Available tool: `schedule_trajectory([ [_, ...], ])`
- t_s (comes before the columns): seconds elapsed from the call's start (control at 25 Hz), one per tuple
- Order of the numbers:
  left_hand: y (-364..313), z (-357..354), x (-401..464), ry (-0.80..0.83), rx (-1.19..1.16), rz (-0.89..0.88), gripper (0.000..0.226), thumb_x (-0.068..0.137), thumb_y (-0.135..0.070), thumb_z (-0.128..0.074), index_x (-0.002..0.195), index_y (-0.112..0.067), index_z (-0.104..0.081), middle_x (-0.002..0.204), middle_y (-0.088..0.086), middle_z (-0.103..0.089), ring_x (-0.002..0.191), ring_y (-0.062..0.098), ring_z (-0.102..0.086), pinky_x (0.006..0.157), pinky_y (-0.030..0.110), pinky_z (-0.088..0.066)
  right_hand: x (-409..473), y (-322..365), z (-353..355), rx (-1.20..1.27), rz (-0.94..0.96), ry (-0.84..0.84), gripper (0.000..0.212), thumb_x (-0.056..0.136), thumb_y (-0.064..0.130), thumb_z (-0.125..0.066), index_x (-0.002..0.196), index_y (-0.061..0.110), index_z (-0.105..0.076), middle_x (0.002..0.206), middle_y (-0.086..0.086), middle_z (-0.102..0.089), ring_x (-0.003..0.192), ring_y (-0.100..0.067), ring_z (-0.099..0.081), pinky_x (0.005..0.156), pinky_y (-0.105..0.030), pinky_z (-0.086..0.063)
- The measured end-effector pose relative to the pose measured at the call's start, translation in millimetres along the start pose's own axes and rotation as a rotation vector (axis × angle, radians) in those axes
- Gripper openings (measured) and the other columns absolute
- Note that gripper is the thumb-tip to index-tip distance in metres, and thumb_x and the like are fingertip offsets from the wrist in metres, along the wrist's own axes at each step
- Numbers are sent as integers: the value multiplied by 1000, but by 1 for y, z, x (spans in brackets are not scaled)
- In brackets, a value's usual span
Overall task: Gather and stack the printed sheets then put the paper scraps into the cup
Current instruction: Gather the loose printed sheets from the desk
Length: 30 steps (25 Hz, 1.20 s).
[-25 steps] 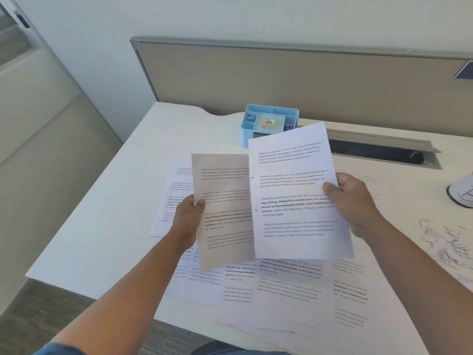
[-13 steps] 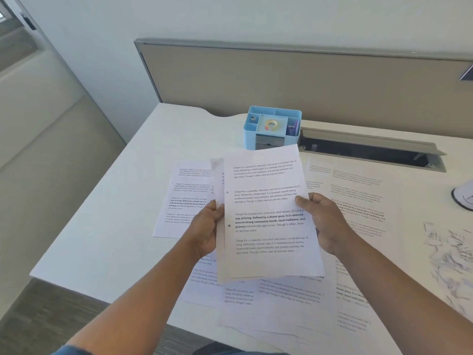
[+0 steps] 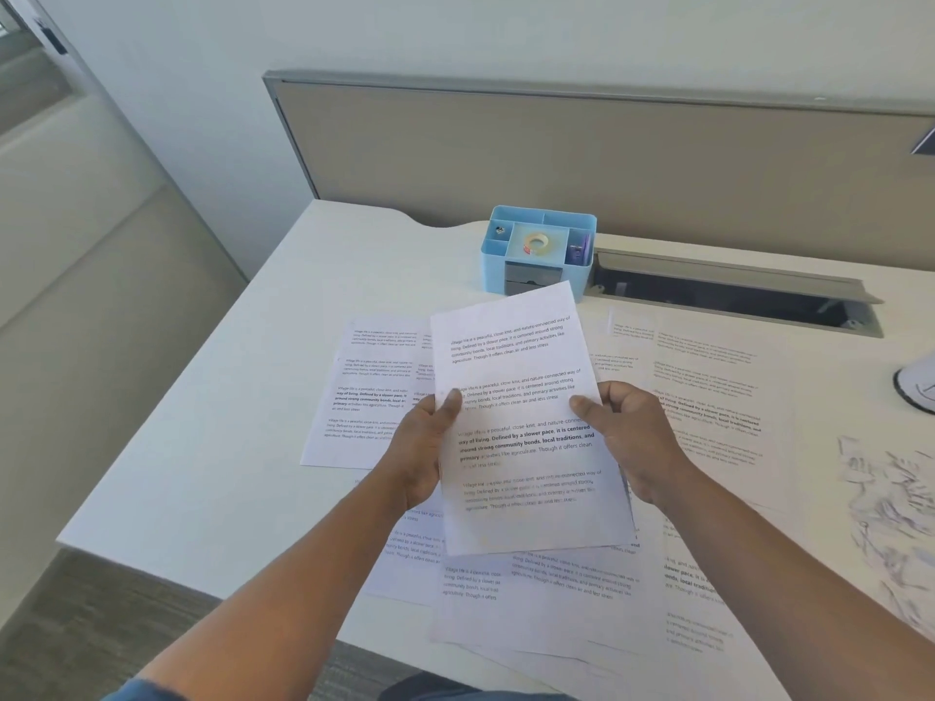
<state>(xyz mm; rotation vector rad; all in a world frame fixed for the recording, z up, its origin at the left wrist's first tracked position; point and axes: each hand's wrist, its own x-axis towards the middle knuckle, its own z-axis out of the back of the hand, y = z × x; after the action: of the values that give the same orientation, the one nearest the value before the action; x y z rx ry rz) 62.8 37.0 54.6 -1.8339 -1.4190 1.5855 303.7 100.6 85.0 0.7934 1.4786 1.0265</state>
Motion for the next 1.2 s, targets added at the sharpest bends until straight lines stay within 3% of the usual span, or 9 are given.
schedule_trajectory([
  [0.16,3,-3,2,-60,19,-46,27,105,-20,-57,130,-11,-61,124,10,-74,111,31,-72,91,52,-60,-2,-1,2,-21,14,26,10,95,12,-71,101,5,-72,91,-2,-80,83,-18,-75,76,-34,-61],
  [0.28,2,-4,1,-68,10,-57,28,105,-19,-57,131,-9,-60,121,11,-75,111,33,-72,88,51,-61,-3,-2,3,-6,-3,45,11,95,10,-71,103,4,-71,95,-4,-80,86,-21,-76,73,-33,-61],
  [0.52,3,-4,2,-111,-3,-52,25,105,-22,-58,126,-11,-64,119,14,-75,107,35,-73,86,54,-61,-5,-4,6,-46,-31,109,24,91,-2,-70,113,9,-69,107,-5,-79,95,-27,-76,84,-42,-62],
  [0.64,0,-4,-2,-75,-53,-23,27,104,-21,-59,129,-11,-64,122,14,-74,108,34,-73,82,51,-62,-7,-2,7,-57,-7,112,47,91,-8,-68,128,19,-60,115,-3,-77,99,-24,-75,81,-40,-62],
  [0.76,-4,-2,-8,51,-99,15,36,101,-11,-62,136,-10,-62,131,16,-69,119,36,-68,93,54,-58,-7,3,10,-106,-7,84,83,89,-7,-70,148,40,-36,117,1,-75,99,-20,-74,78,-39,-60],
  [0.88,-7,-4,-13,194,-92,28,49,95,-5,-68,142,-9,-57,138,18,-64,128,39,-62,102,59,-52,-8,8,17,-121,10,91,100,90,-6,-70,158,45,-18,115,4,-77,99,-20,-75,85,-45,-59],
  [1.04,-9,-16,-15,137,-43,12,43,95,3,-63,137,-4,-60,132,21,-68,118,38,-68,91,52,-60,-12,21,26,-156,29,111,96,90,-6,-69,160,38,-21,110,6,-78,95,-19,-76,85,-44,-60],
  [1.2,-5,-27,-20,118,-70,-2,43,96,-6,-65,138,-6,-59,133,19,-68,120,38,-67,94,55,-58,-18,25,33,-172,52,121,72,90,-9,-67,146,31,-44,107,4,-79,90,-20,-77,73,-38,-62],
])
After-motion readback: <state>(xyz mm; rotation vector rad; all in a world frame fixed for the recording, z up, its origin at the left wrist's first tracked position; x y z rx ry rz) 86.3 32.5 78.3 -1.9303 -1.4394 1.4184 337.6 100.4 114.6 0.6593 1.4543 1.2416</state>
